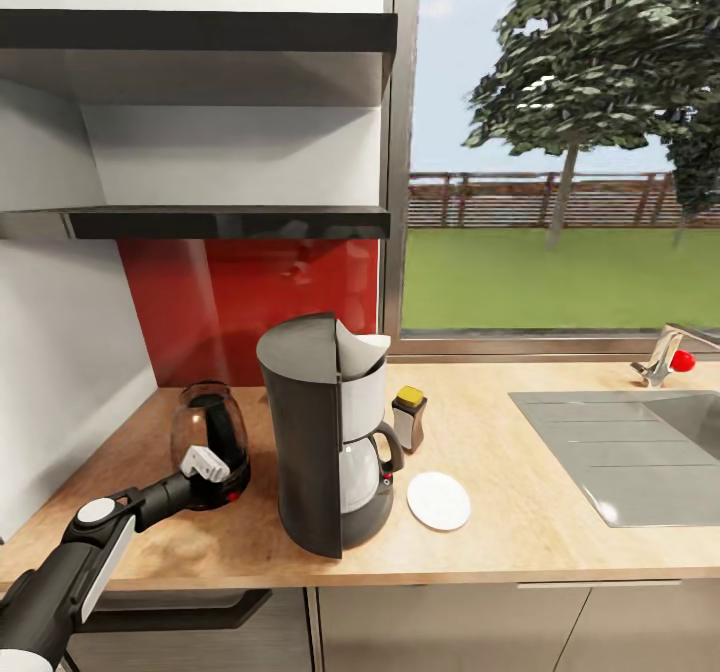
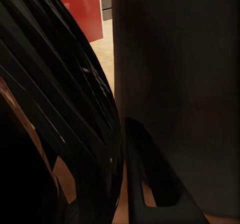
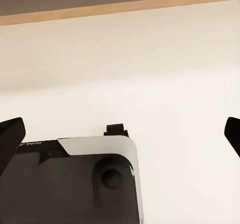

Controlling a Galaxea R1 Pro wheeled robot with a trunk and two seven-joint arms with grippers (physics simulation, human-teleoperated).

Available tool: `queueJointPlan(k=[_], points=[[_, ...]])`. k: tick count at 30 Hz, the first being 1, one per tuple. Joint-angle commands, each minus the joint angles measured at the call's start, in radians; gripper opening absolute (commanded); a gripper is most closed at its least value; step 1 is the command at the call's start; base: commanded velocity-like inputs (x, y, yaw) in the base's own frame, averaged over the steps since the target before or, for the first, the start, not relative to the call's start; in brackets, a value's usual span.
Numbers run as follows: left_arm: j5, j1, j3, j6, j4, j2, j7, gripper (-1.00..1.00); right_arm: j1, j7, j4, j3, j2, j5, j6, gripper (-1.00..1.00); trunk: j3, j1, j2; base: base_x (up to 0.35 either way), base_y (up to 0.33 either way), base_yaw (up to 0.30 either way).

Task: Set up a coffee station on the kitchen countertop: keep the coffee maker on the countertop, move the bottle of coffee from the kitchen shelf to the counter next to the coffee maker, place a paper coffee filter on top of the coffee maker, put the saucer next to the coffee maker with the coffee cup on the saucer, and place the electric kettle next to the coffee maker.

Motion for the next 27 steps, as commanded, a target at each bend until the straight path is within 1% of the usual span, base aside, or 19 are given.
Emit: queueJointPlan(k=[1,11,17,18,19,20,21,22,24,27], points=[[-0.019,0.000,0.000,0.010,0.035,-0.001,-0.007,-1.00,-0.001,-0.001,0.001,-0.007,0.000,0.002,-0.004,1.00,-0.002,0.001,-0.002,0.000,0.000,0.000],[-0.018,0.003,0.002,0.008,0.036,-0.007,-0.007,-1.00,-0.001,-0.001,0.001,-0.006,0.000,0.002,-0.005,1.00,-0.002,0.001,-0.002,0.000,0.000,0.000],[-0.020,0.004,0.000,0.008,0.036,-0.033,-0.007,-1.00,-0.001,-0.001,0.001,-0.006,0.000,0.002,-0.005,1.00,-0.002,0.001,-0.002,0.000,0.000,0.000],[-0.020,0.004,-0.004,0.008,0.036,-0.036,-0.007,-1.00,-0.001,-0.001,0.001,-0.006,0.000,0.002,-0.005,1.00,-0.002,0.001,-0.002,0.000,0.000,0.000],[-0.021,0.003,-0.016,0.009,0.036,-0.037,-0.007,-1.00,-0.001,-0.001,0.001,-0.006,0.000,0.002,-0.005,1.00,-0.002,0.001,-0.002,0.000,0.000,0.000],[-0.021,0.003,-0.036,0.010,0.035,-0.038,-0.006,-1.00,-0.001,-0.001,0.001,-0.006,0.000,0.002,-0.005,1.00,-0.002,0.001,-0.002,0.000,0.000,0.000],[-0.022,0.002,-0.064,0.010,0.036,-0.038,-0.005,-1.00,-0.001,-0.001,0.001,-0.006,0.000,0.002,-0.005,1.00,-0.002,0.001,-0.002,0.000,0.000,0.000],[-0.021,0.002,-0.080,0.009,0.036,-0.038,-0.005,-1.00,-0.001,-0.001,0.001,-0.006,0.000,0.002,-0.005,1.00,-0.002,0.001,-0.002,0.000,0.000,0.000],[-0.015,0.000,-0.090,0.009,0.036,-0.037,-0.005,-1.00,-0.001,-0.001,0.001,-0.006,0.000,0.002,-0.005,1.00,-0.002,0.001,-0.002,0.000,0.000,0.000],[-0.014,-0.001,-0.093,0.010,0.036,-0.037,-0.004,-1.00,-0.001,-0.001,0.001,-0.006,0.000,0.002,-0.005,1.00,-0.002,0.001,-0.002,0.000,0.000,0.000]])
